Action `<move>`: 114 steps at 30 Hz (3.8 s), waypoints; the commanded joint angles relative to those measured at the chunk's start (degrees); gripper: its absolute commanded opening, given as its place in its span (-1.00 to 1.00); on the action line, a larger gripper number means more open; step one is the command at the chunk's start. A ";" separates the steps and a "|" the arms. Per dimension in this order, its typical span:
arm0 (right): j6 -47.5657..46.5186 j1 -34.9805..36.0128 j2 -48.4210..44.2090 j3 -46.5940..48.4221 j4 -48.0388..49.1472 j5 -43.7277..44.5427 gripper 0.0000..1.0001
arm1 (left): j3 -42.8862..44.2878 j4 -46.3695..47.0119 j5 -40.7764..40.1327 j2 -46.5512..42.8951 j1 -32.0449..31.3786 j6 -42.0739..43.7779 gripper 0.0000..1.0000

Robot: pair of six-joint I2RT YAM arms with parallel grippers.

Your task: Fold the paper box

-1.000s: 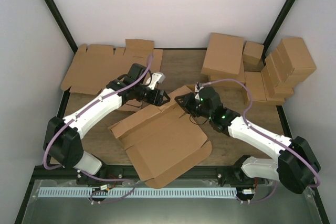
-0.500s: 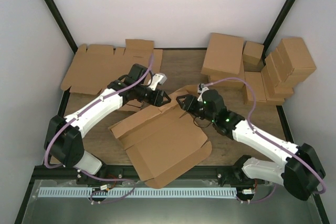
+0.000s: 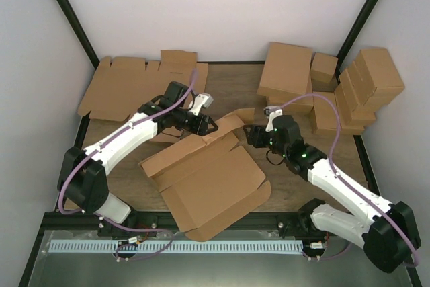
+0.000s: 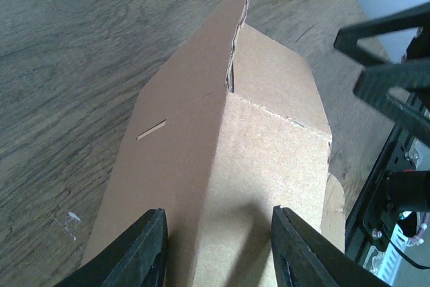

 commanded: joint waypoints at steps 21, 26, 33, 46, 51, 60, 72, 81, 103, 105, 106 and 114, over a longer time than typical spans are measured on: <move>-14.77 -4.73 14.96 9.44 -2.58 -24.24 -0.67 | -0.48 1.42 5.03 2.25 0.51 0.83 -0.11; -14.97 -4.58 15.71 8.71 -1.16 -28.79 -0.67 | -0.47 1.60 5.72 2.63 0.55 0.78 -0.14; -14.51 -4.55 16.94 8.96 1.06 -31.15 -0.68 | -0.54 1.84 6.02 3.13 0.52 0.62 -0.14; -13.43 -4.55 17.41 5.32 4.34 -23.49 -0.66 | -2.29 0.19 4.70 3.26 0.41 0.64 -0.19; -13.18 -4.55 16.56 3.58 4.96 -20.87 -0.63 | -2.96 0.19 4.47 3.05 -0.54 0.19 -0.20; -12.26 -4.64 13.68 0.51 5.28 -14.97 -0.54 | -3.31 -0.17 3.33 2.93 -1.17 0.16 -0.21; -6.85 -7.08 21.19 3.75 4.15 -14.57 -0.44 | -2.63 -1.16 2.44 2.65 -1.55 0.52 -0.21; -5.98 -7.04 23.56 -1.48 16.71 -8.66 -0.67 | -2.16 -1.04 2.35 2.52 -1.55 0.25 -0.21; -0.89 -7.10 33.00 -5.79 27.69 -10.03 -0.99 | -0.23 -4.63 3.66 0.76 -1.55 1.73 -0.21; -1.14 -7.07 33.47 -5.75 28.60 -12.88 -0.99 | -0.47 -4.59 3.72 0.72 -1.55 1.74 -0.21; -1.24 -7.10 33.49 -5.83 28.93 -14.61 -0.99 | -0.55 -4.57 3.79 0.72 -1.55 1.74 -0.21; -2.59 -7.09 30.23 -7.68 32.27 -25.89 -0.99 | -1.10 -4.19 4.01 0.80 -1.57 1.74 -0.21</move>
